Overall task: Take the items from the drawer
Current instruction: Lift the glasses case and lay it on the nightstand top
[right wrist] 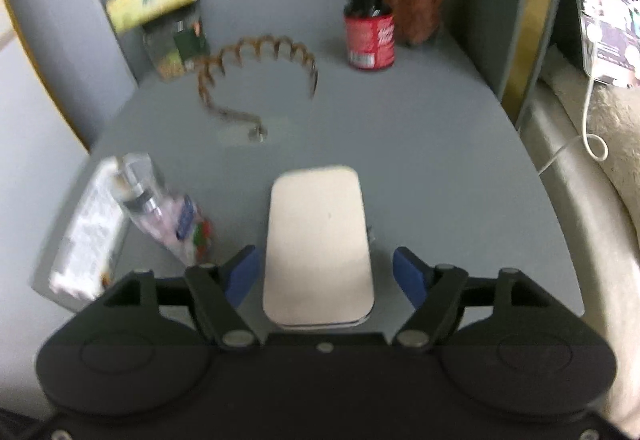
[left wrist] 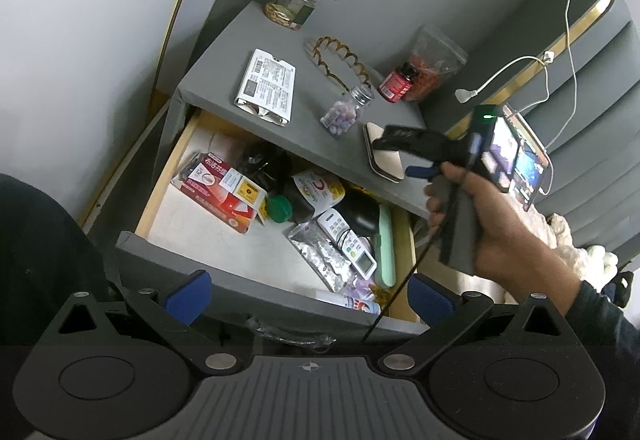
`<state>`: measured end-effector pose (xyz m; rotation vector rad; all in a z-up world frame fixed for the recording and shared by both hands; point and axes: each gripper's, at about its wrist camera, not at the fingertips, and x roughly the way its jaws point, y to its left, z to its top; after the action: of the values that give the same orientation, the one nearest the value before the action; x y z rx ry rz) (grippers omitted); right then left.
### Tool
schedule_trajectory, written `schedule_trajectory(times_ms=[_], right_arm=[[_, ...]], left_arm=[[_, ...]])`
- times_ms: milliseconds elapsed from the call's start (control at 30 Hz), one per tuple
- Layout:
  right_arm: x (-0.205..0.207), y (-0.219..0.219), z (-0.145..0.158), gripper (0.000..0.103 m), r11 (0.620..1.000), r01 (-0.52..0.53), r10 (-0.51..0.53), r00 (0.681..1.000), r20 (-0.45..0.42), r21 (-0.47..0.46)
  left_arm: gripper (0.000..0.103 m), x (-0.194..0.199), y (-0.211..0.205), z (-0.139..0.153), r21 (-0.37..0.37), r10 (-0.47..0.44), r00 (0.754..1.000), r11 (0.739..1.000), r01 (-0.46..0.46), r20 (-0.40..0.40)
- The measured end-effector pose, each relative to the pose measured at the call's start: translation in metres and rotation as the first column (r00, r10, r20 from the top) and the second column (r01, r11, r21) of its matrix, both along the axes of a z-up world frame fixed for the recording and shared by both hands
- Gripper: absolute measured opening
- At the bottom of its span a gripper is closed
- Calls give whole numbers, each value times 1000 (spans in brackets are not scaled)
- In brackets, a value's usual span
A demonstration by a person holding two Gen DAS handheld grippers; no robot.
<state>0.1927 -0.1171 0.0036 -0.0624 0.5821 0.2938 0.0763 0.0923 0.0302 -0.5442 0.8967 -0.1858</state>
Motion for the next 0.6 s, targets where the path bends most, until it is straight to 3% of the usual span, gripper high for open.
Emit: schedule_trajectory(times_ms=[67,133,600], right_arm=[[0,11,-5,70,998,0,2,1000,23,-65],[-2,17,-7,64,997,-6,9,999,39,-71],[-1,24,2,70,998,-8,11,999,34,-70]], left_arm=[[103,0,0,0,1,-2,1000,1000,2,1],[103,0,0,1,1,-3,1000,1000,3,2],[103,-3,-4,-1,10,-10,1000,1000,10,2]])
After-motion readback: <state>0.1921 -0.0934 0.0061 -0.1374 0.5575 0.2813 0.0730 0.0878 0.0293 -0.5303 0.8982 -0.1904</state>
